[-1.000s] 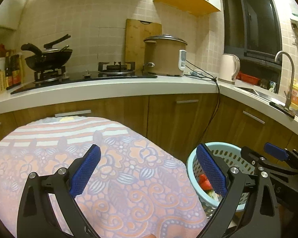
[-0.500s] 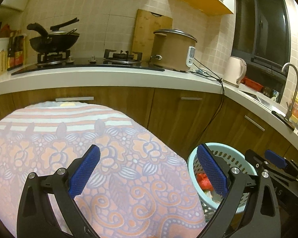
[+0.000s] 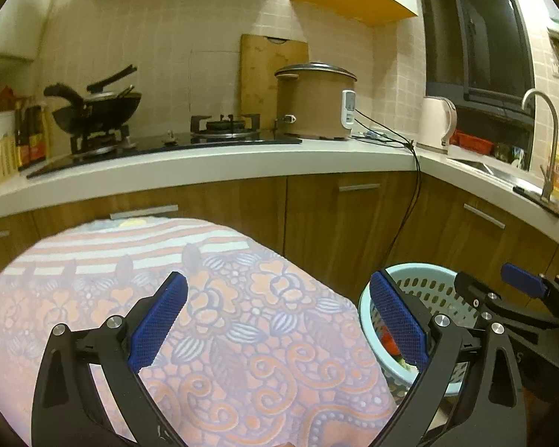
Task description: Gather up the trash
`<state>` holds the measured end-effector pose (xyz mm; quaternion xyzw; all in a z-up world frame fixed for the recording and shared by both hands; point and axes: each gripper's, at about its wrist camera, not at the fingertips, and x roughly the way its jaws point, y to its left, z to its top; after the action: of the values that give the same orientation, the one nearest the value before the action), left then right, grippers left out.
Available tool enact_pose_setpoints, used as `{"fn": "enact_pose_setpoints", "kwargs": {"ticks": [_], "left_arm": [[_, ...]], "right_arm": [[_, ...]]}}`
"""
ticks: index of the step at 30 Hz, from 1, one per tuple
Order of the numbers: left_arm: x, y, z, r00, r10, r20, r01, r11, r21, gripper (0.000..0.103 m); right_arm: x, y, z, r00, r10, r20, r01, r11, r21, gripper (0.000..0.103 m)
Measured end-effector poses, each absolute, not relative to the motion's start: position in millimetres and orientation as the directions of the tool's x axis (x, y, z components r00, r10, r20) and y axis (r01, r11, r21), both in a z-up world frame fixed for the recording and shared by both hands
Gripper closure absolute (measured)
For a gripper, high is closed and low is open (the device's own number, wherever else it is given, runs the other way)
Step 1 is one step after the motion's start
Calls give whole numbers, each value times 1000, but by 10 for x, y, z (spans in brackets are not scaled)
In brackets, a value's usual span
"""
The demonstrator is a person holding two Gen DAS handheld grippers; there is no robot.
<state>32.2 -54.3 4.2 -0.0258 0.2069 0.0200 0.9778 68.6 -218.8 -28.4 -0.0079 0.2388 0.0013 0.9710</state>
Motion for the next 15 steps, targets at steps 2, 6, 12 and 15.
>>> {"fn": "enact_pose_setpoints", "kwargs": {"ticks": [2, 6, 12, 15], "left_arm": [[331, -509, 38, 911, 22, -412, -51, 997, -60, 8], [357, -466, 23, 904, 7, -427, -48, 995, -85, 8], [369, -412, 15, 900, 2, -436, -56, 992, -111, 8], [359, -436, 15, 901, 8, -433, -56, 994, -98, 8]], "right_arm": [[689, -2185, -286, 886, -1, -464, -7, 1000, -15, 38], [691, -2178, -292, 884, 1, -467, -8, 1000, -13, 38], [703, -2208, -306, 878, 20, -479, -14, 1000, 15, 38], [700, -2216, -296, 879, 20, -477, -13, 1000, 17, 38]]}}
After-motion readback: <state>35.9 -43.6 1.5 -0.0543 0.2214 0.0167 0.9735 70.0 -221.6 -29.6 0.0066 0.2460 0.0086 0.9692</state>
